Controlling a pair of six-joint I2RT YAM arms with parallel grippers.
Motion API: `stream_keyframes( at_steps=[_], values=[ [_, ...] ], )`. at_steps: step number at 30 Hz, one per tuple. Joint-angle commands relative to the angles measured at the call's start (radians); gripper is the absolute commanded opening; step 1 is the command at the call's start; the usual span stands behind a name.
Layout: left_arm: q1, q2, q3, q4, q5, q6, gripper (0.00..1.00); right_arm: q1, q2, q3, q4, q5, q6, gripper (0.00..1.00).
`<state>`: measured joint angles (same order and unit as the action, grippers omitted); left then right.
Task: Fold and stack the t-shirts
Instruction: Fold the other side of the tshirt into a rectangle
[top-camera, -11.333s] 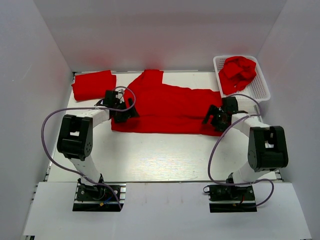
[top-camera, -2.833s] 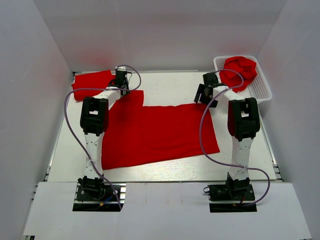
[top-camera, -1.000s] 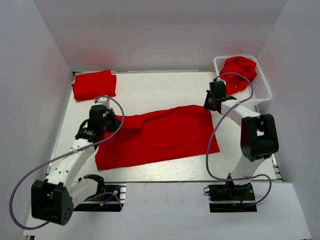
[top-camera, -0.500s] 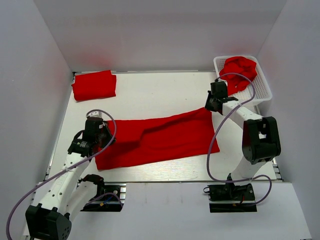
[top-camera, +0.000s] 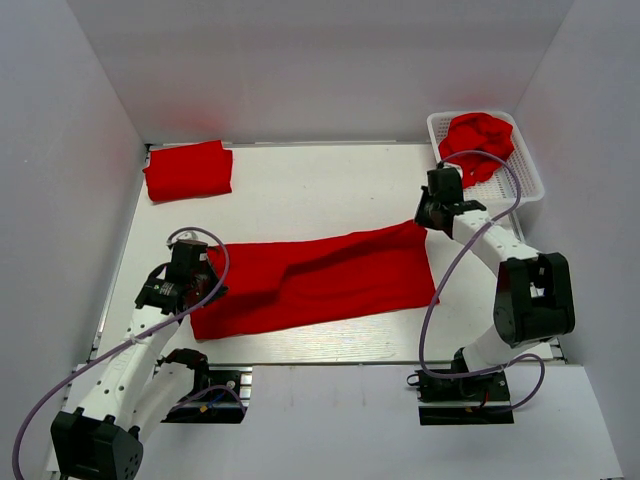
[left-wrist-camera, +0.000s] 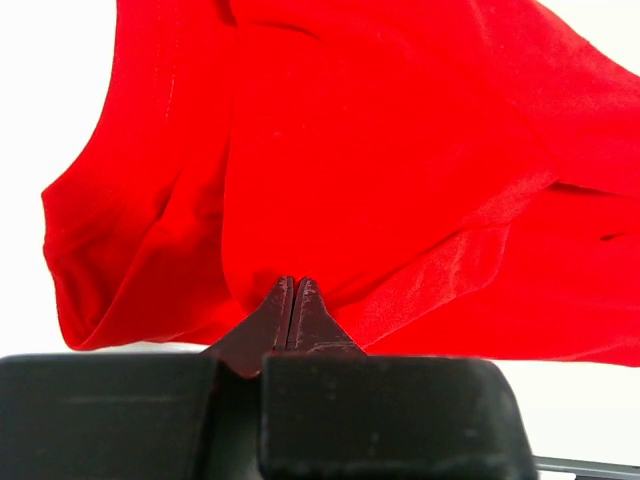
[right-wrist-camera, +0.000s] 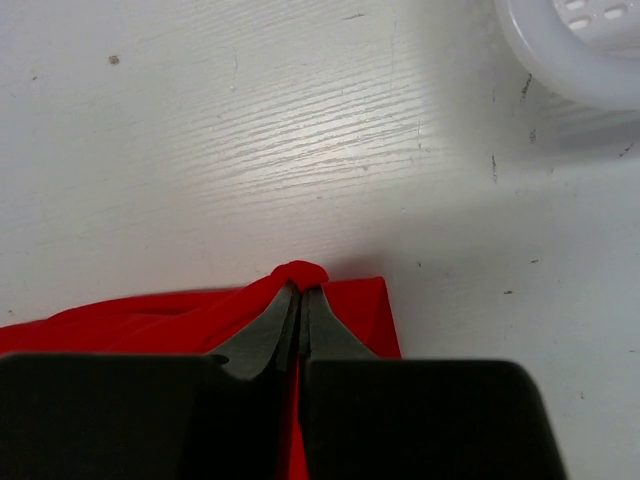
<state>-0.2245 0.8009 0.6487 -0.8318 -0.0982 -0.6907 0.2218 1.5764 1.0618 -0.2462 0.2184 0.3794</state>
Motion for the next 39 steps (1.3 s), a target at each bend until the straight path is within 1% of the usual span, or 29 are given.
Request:
stream_keyframes(
  at_steps=[1, 5, 8, 9, 10, 11, 12, 13, 14, 20, 22, 24, 25, 26, 27, 29, 30, 31, 32, 35, 39],
  values=[
    [0.005, -0.017, 0.009, -0.021, -0.024, -0.012, 0.00, -0.006, -0.035, -0.025, -0.011, 0.047, 0.007, 0.00],
    [0.005, -0.017, -0.010, -0.021, -0.015, -0.021, 0.00, -0.009, -0.026, -0.051, -0.005, 0.082, 0.019, 0.00],
    [0.005, 0.021, -0.011, -0.044, -0.015, -0.036, 0.00, -0.007, -0.016, -0.074, -0.007, 0.099, 0.038, 0.00],
    [0.005, 0.021, -0.001, -0.055, -0.002, -0.046, 0.00, -0.010, -0.021, -0.083, -0.007, 0.119, 0.045, 0.09],
    [0.005, 0.036, 0.009, -0.069, -0.001, -0.046, 0.11, -0.007, -0.021, -0.103, -0.013, 0.136, 0.077, 0.24],
    [0.005, 0.046, 0.009, -0.091, 0.008, -0.055, 0.52, -0.012, -0.026, -0.106, -0.018, 0.166, 0.084, 0.65],
    [0.005, 0.046, 0.029, -0.092, 0.008, -0.055, 0.75, -0.006, -0.032, -0.111, -0.030, 0.176, 0.085, 0.90],
    [0.005, 0.046, 0.029, -0.105, 0.008, -0.055, 0.94, -0.009, -0.032, -0.105, -0.041, 0.188, 0.093, 0.90],
    [0.005, 0.046, 0.046, -0.115, 0.008, -0.055, 1.00, -0.010, -0.044, -0.105, -0.044, 0.200, 0.098, 0.90],
    [0.005, 0.035, 0.086, -0.115, -0.023, -0.035, 1.00, -0.006, -0.140, -0.091, -0.058, 0.194, 0.081, 0.90],
    [0.005, 0.049, 0.086, -0.069, -0.023, -0.024, 1.00, -0.006, -0.145, -0.085, -0.074, 0.158, 0.049, 0.90],
    [0.005, 0.098, 0.086, 0.012, -0.014, 0.000, 1.00, 0.002, -0.138, -0.059, -0.076, 0.101, 0.027, 0.90],
    [0.005, 0.119, 0.086, 0.043, 0.014, 0.009, 1.00, 0.004, -0.136, -0.051, -0.077, 0.051, 0.018, 0.90],
    [0.005, 0.167, 0.086, 0.112, 0.023, 0.022, 1.00, 0.005, -0.133, -0.059, -0.035, -0.018, -0.032, 0.90],
    [0.005, 0.194, 0.086, 0.144, 0.023, 0.022, 1.00, 0.008, -0.133, -0.062, -0.019, -0.057, -0.043, 0.90],
    [0.005, 0.253, 0.077, 0.210, 0.051, 0.036, 1.00, 0.016, -0.116, -0.065, 0.039, -0.242, -0.085, 0.90],
    [0.005, 0.283, 0.077, 0.258, 0.051, 0.045, 1.00, 0.030, -0.083, -0.060, 0.053, -0.282, -0.092, 0.90],
    [0.005, 0.350, 0.077, 0.276, 0.060, 0.045, 1.00, 0.036, -0.070, -0.048, 0.059, -0.348, -0.117, 0.90],
    [0.005, 0.383, 0.086, 0.290, 0.060, 0.055, 1.00, 0.053, -0.055, -0.037, 0.056, -0.399, -0.125, 0.90],
    [0.005, 0.513, 0.097, 0.347, 0.060, 0.056, 1.00, 0.096, 0.051, 0.007, 0.047, -0.474, -0.166, 0.90],
    [0.014, 0.659, 0.117, 0.367, 0.071, 0.056, 1.00, 0.126, 0.100, 0.014, 0.042, -0.490, -0.163, 0.90]
  ],
)
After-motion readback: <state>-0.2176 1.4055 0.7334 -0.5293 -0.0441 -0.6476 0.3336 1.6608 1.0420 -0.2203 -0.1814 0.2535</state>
